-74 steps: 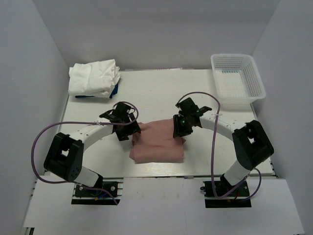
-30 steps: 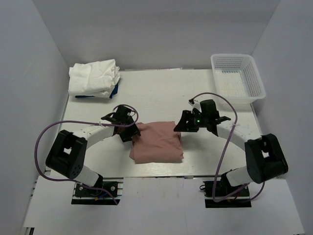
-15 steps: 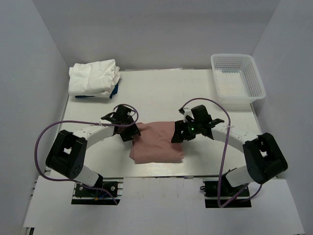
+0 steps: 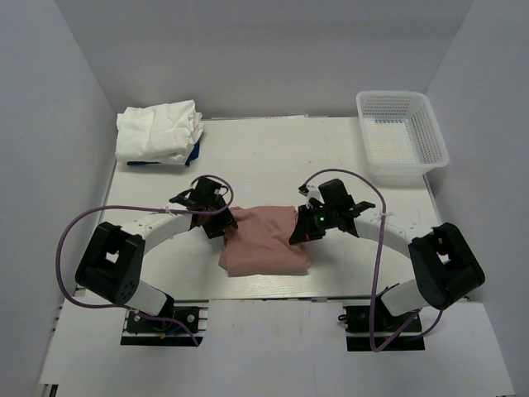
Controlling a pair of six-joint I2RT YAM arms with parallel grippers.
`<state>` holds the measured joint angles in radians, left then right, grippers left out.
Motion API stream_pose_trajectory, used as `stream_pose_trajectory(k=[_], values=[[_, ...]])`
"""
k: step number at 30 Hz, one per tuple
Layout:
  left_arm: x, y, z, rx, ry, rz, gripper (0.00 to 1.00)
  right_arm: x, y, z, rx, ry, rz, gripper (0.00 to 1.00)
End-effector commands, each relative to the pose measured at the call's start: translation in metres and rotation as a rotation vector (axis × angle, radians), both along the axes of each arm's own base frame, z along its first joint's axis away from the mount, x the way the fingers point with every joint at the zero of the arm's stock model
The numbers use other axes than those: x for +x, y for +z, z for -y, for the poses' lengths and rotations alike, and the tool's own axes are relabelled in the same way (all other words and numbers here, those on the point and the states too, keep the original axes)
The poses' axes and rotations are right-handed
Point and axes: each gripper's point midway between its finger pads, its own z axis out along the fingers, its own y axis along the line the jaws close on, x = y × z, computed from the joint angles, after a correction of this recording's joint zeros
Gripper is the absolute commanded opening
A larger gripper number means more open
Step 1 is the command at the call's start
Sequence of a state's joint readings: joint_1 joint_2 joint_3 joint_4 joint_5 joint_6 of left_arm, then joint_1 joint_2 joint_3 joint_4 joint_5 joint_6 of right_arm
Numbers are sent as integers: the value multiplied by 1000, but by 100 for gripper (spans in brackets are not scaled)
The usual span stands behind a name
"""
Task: Fold and stack the t-shirts
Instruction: Smooth out wrinkles on the folded tshirt
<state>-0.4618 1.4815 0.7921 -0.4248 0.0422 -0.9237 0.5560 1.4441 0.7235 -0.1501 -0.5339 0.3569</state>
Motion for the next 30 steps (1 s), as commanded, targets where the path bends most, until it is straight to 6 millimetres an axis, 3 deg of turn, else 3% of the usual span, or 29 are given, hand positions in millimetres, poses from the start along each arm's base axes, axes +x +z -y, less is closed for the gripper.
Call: stream_pose_trajectory(k=[1,5,12,15,18,20,21,22,24,26,28,30], values=[[3,17,3,-42,7,51,60,2,30,-17,157,-6,-15,0],[3,17,3,-42,7,51,60,11,13,-2,155,-81,-41,0],[8,14,3,-35,21,51,60,31,-40,37,-19,-246,-54,0],[12,13,3,-23,26,47,60,35,-43,37,-23,-223,-28,0],[13,11,0,6,37,32,60,40,-46,44,-78,-230,4,16],[14,9,-2,21,42,24,60,47,-32,48,-106,-220,45,47],[18,14,0,14,42,37,60,54,-20,44,-97,-218,74,73],[20,18,1,15,42,35,60,58,-5,44,-92,-207,111,90],[25,29,0,21,52,58,60,62,22,43,-76,-208,160,91],[31,49,5,0,25,95,66,70,49,41,-51,-210,227,91],[34,67,12,-26,-10,124,74,72,65,39,-39,-203,255,91],[38,83,15,-41,-25,148,75,68,75,33,-1,-177,258,91]])
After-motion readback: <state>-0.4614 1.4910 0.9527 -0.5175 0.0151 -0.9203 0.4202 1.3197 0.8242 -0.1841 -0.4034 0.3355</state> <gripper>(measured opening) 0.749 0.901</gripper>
